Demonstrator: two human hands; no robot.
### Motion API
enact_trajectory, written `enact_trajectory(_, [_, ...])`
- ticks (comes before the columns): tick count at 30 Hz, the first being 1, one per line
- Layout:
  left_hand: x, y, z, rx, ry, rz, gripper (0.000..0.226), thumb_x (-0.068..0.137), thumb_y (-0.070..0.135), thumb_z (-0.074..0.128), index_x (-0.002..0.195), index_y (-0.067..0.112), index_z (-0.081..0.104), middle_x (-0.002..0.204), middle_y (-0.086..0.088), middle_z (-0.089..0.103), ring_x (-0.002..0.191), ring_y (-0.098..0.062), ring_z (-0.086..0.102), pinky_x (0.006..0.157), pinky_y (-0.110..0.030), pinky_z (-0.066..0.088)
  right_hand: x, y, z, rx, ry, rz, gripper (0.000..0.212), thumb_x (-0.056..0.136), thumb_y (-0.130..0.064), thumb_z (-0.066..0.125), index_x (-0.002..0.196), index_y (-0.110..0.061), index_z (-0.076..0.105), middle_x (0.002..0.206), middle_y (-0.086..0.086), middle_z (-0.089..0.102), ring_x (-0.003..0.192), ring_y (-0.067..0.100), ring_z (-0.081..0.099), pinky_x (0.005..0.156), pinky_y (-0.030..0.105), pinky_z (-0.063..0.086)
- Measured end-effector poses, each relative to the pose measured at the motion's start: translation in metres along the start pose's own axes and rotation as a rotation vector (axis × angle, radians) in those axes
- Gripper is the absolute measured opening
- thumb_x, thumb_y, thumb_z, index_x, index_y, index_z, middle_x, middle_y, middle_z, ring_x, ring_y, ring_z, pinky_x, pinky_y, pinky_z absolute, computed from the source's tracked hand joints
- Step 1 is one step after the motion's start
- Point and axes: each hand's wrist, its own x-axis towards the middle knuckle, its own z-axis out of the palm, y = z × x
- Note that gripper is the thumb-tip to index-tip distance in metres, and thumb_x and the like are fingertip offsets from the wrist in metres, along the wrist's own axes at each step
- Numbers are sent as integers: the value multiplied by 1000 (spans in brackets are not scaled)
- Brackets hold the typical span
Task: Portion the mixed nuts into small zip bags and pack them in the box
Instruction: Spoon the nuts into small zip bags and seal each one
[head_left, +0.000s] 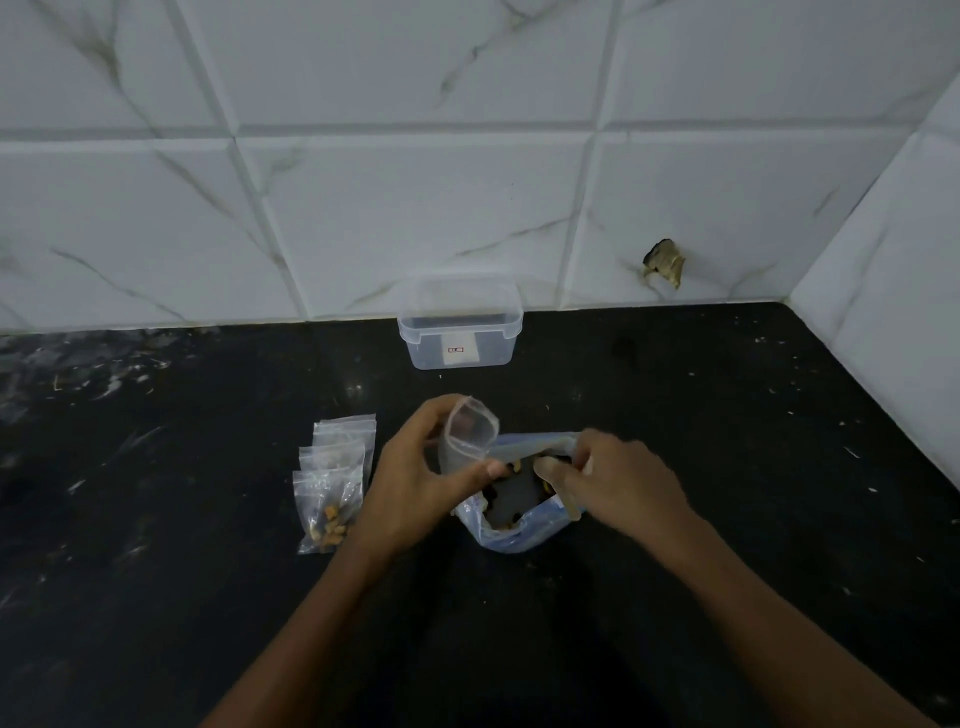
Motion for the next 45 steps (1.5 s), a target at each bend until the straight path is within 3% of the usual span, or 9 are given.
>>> enact_trajectory(6, [-23, -20, 0, -76, -107, -158, 62, 66, 49, 75, 122, 40, 50, 117, 29, 58, 113, 2, 58, 86, -18, 51, 1, 13, 34, 215, -135, 86, 20, 91, -30, 61, 103, -18, 51, 87, 7, 66, 72, 22, 69, 65, 37, 60])
enact_trajectory(10, [-30, -28, 1, -113, -147, -202, 63, 66, 45, 76, 123, 38, 51, 119, 27, 59, 116, -1, 58, 94, -28, 50, 4, 17, 36, -7, 49, -12, 14, 95, -27, 54, 106, -21, 61, 95, 1, 66, 81, 13, 62, 70, 29, 53])
enact_trajectory(14, [-29, -27, 4, -193, -177, -217, 64, 66, 42, 76, 124, 31, 51, 117, 26, 61, 115, 0, 59, 87, -16, 51, 0, 18, 23, -279, 186, -147, 23, 97, -24, 53, 118, -17, 58, 107, 1, 63, 94, 13, 62, 81, 27, 52])
enact_trajectory(18, [-28, -29, 9, -228, -168, -216, 63, 68, 42, 75, 125, 27, 51, 116, 23, 62, 114, -2, 60, 87, -17, 51, -8, 15, 26, -403, 234, -296, 33, 58, -11, 90, 84, -9, 69, 73, 7, 65, 60, 18, 63, 50, 29, 51])
enact_trajectory(21, [-27, -32, 13, -236, -164, -219, 61, 70, 42, 75, 125, 27, 52, 116, 19, 64, 115, -7, 61, 90, -24, 51, -6, 15, 36, -466, 139, -318, 17, 86, -12, 66, 104, -10, 66, 97, 9, 67, 86, 21, 65, 71, 31, 52])
enact_trajectory(24, [-27, -33, 16, -255, -147, -227, 57, 72, 39, 75, 123, 27, 53, 115, 15, 65, 114, -11, 62, 90, -27, 51, -2, 13, 45, -377, 34, -234, 26, 99, -11, 42, 119, -9, 57, 116, 12, 61, 106, 26, 60, 87, 34, 47])
enact_trajectory(33, [-26, -32, 19, -271, -130, -219, 55, 73, 37, 75, 122, 23, 54, 114, 11, 67, 109, -12, 65, 85, -23, 52, 3, 25, 38, 70, 138, -212, 25, 95, -12, 49, 77, -15, 67, 60, -11, 51, 54, 5, 51, 49, 15, 34])
enact_trajectory(37, [-26, -30, 18, -294, -134, -213, 58, 72, 37, 75, 123, 19, 53, 112, 12, 67, 108, -11, 65, 84, -21, 52, 3, 20, 48, 288, -21, -59, 22, 93, -11, 52, 84, -12, 72, 70, 2, 68, 64, 12, 65, 57, 25, 53])
enact_trajectory(45, [-27, -29, 15, -303, -134, -229, 56, 74, 36, 74, 123, 18, 53, 115, 12, 67, 109, -11, 65, 84, -21, 53, 5, 20, 51, 848, -126, 371, 17, 93, -3, 53, 90, -6, 69, 79, 13, 68, 64, 15, 63, 54, 24, 51])
